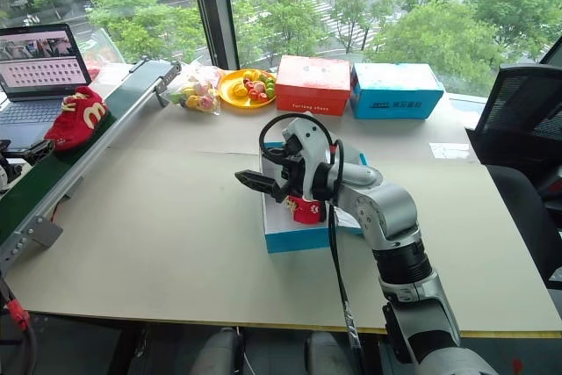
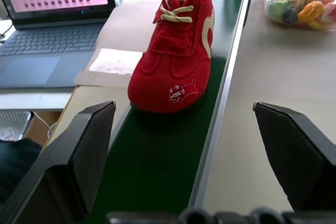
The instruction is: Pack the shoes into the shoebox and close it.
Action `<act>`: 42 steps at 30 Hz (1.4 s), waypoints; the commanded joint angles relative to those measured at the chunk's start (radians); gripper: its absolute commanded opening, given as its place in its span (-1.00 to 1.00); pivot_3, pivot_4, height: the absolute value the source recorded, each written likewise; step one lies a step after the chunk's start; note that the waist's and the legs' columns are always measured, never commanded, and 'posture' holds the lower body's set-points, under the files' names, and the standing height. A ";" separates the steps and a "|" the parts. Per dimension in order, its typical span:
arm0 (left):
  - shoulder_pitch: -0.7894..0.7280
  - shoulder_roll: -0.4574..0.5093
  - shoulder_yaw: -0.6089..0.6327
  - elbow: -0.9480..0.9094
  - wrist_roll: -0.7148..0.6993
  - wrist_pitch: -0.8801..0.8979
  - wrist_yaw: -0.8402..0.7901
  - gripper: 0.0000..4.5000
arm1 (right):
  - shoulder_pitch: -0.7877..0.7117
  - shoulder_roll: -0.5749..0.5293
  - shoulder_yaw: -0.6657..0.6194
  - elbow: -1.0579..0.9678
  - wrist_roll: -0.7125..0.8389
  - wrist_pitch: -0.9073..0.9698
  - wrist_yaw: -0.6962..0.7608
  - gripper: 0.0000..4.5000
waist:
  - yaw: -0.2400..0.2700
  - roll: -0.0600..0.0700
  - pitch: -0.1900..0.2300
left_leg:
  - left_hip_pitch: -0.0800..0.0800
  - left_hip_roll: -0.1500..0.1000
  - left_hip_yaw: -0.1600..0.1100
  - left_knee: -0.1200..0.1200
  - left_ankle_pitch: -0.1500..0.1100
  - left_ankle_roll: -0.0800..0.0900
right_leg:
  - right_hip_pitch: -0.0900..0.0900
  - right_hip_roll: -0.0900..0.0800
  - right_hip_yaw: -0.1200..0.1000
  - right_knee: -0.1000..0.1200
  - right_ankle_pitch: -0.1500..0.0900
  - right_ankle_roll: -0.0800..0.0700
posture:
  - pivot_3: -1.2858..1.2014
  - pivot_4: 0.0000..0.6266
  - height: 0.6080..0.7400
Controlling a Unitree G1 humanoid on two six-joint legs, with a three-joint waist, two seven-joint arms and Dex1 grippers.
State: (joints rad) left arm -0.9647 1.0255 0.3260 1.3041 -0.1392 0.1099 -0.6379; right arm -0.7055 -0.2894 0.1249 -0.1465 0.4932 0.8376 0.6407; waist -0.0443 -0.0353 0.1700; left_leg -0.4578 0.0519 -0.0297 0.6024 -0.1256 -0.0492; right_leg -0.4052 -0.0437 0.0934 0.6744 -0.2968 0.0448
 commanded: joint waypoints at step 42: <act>0.187 0.026 0.127 -0.028 -0.063 0.133 -0.095 -0.73 | -0.002 -0.064 -0.021 -0.040 -0.018 0.001 -0.010 1.00 | 0.044 0.000 0.000 | 0.001 0.000 0.000 0.006 0.002 -0.001 | 0.002 -0.001 -0.002 0.006 0.000 0.000 | 0.03 -0.52 0.99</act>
State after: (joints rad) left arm -0.7519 1.0655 0.4569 1.3035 -0.1889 0.2249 -0.7123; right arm -0.6908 -0.3470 0.1126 -0.1535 0.4727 0.8399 0.6296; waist -0.0004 -0.0353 0.1696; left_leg -0.4566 0.0520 -0.0296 0.6084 -0.1239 -0.0499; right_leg -0.4033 -0.0446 0.0912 0.6807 -0.2970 0.0446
